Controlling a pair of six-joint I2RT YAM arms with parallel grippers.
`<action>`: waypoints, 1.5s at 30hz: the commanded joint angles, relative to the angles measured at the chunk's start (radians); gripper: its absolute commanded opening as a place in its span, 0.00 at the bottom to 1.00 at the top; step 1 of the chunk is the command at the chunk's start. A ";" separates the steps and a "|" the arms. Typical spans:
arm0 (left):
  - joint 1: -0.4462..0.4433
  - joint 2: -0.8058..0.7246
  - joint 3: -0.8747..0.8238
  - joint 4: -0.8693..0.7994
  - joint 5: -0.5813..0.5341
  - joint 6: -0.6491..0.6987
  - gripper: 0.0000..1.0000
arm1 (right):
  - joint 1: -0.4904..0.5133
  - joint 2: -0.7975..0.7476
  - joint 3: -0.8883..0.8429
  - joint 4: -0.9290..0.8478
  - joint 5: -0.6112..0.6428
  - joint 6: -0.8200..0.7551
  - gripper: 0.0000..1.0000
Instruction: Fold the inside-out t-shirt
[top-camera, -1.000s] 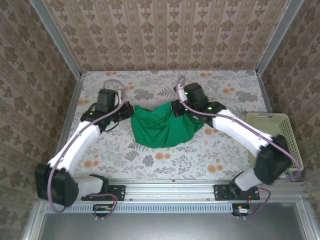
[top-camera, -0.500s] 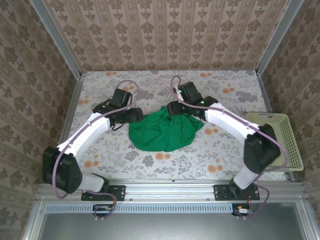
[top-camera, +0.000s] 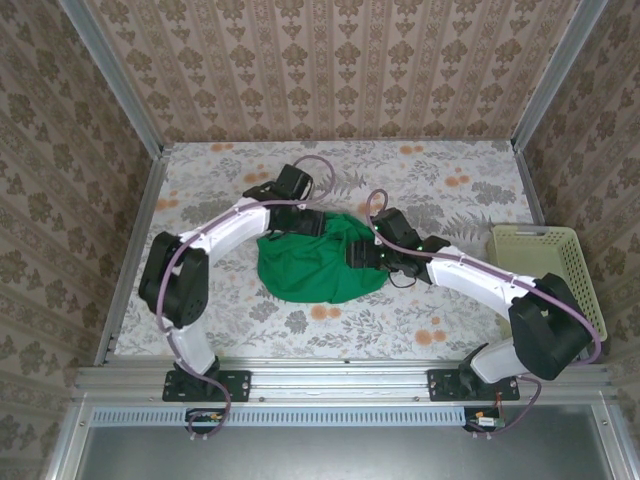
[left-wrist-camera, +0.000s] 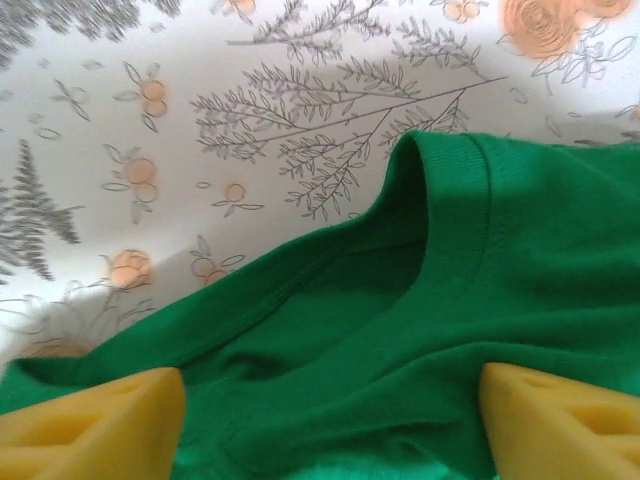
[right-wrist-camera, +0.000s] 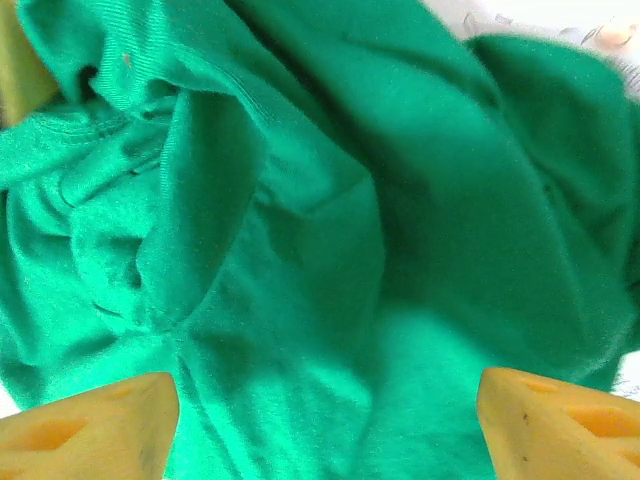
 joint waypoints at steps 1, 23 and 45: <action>-0.003 0.048 0.053 -0.027 0.047 0.026 0.64 | 0.017 0.067 -0.015 0.140 -0.073 0.116 0.80; 0.004 -0.372 -0.353 0.112 0.217 -0.171 0.00 | -0.140 0.224 0.255 -0.040 0.169 -0.351 0.41; 0.102 -0.406 -0.437 0.244 0.297 -0.181 0.00 | 0.090 0.342 0.347 0.003 0.087 -0.130 0.57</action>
